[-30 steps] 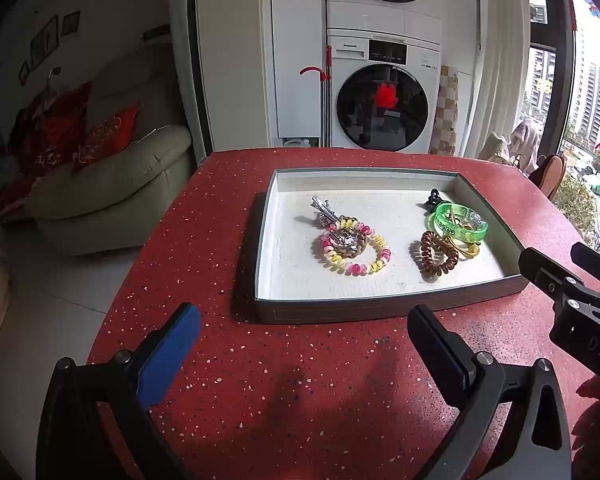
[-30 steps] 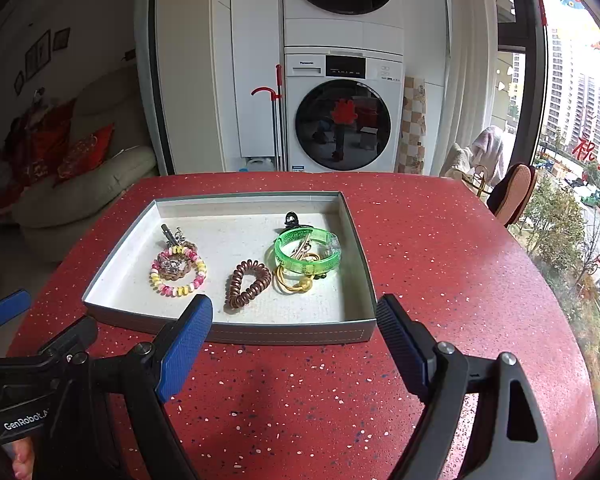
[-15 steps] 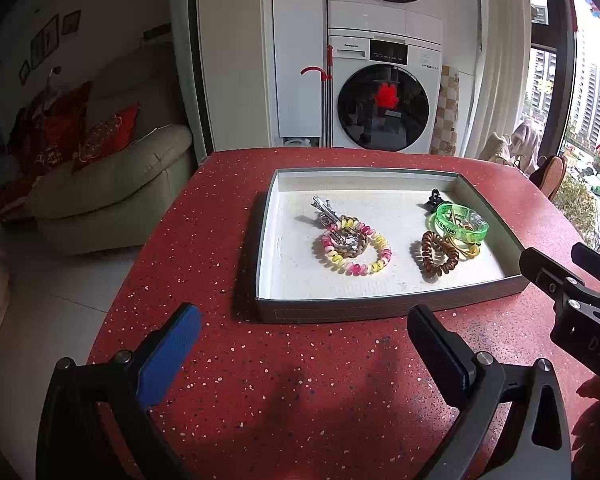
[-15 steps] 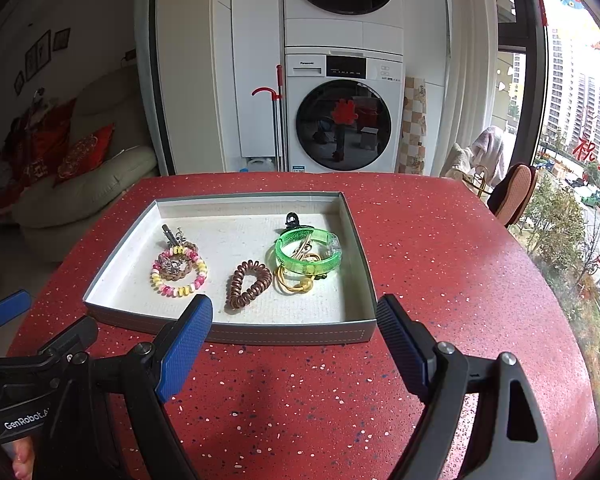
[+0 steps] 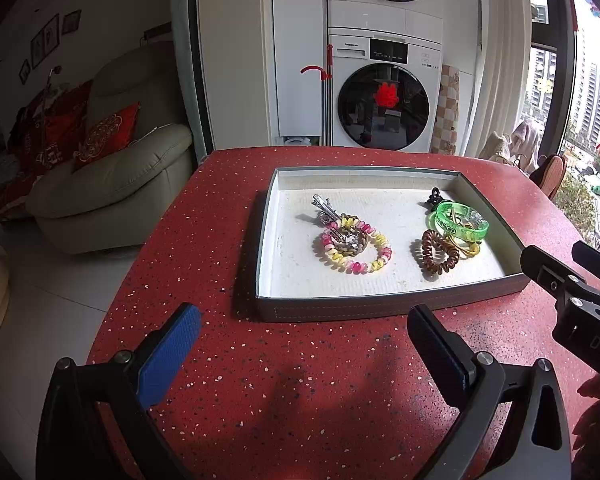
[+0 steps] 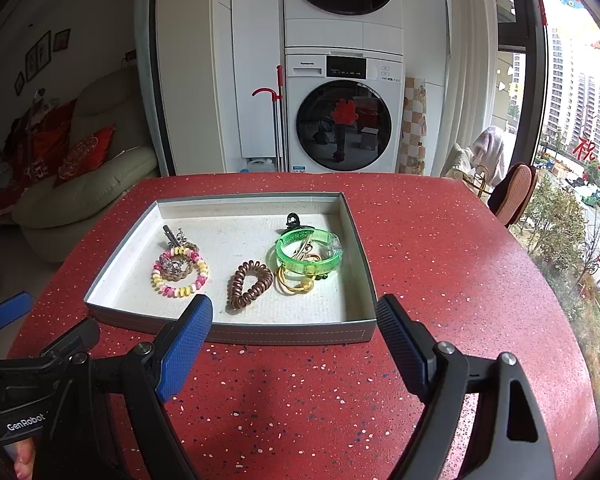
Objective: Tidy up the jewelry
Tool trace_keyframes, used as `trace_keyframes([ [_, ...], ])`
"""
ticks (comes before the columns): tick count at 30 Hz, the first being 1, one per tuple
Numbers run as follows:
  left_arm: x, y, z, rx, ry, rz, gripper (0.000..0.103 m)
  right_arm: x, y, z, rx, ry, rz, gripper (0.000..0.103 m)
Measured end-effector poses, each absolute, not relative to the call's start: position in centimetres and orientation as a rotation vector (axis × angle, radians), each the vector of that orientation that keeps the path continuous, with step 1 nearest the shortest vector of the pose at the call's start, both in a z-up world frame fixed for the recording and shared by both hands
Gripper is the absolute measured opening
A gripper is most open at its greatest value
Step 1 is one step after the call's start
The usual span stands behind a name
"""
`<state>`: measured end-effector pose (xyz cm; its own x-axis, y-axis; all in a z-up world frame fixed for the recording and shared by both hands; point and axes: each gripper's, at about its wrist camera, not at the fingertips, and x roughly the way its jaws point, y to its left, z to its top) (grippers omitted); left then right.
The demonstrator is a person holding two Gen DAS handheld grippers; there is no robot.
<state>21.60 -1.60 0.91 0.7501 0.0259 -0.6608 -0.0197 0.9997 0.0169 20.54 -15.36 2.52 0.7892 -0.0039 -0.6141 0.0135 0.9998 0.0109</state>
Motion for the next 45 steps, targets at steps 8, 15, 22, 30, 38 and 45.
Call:
trace_keyframes([
  [8, 21.62, -1.58, 0.92, 0.009, 0.723, 0.025, 0.103, 20.55, -15.32, 2.52, 0.015, 0.662, -0.009, 0.086],
  [15, 21.54, -1.66, 0.68, 0.012, 0.723, 0.026, 0.103, 20.55, -15.36, 2.52, 0.016, 0.662, -0.008, 0.086],
  [22, 21.38, -1.77, 0.52, 0.017, 0.724, 0.023, 0.103, 20.53, -15.37, 2.51, 0.016, 0.662, -0.009, 0.086],
  [30, 21.60, -1.57, 0.48, 0.016, 0.732, 0.038, 0.103, 20.52, -15.30, 2.51, 0.016, 0.663, -0.009, 0.086],
  [38, 21.61, -1.54, 0.46, 0.018, 0.730, 0.047, 0.103, 20.51, -15.19, 2.44, 0.016, 0.662, -0.007, 0.086],
  [45, 21.54, -1.58, 0.52, 0.019, 0.730, 0.040, 0.103, 20.50, -15.22, 2.45, 0.017, 0.662, -0.007, 0.086],
])
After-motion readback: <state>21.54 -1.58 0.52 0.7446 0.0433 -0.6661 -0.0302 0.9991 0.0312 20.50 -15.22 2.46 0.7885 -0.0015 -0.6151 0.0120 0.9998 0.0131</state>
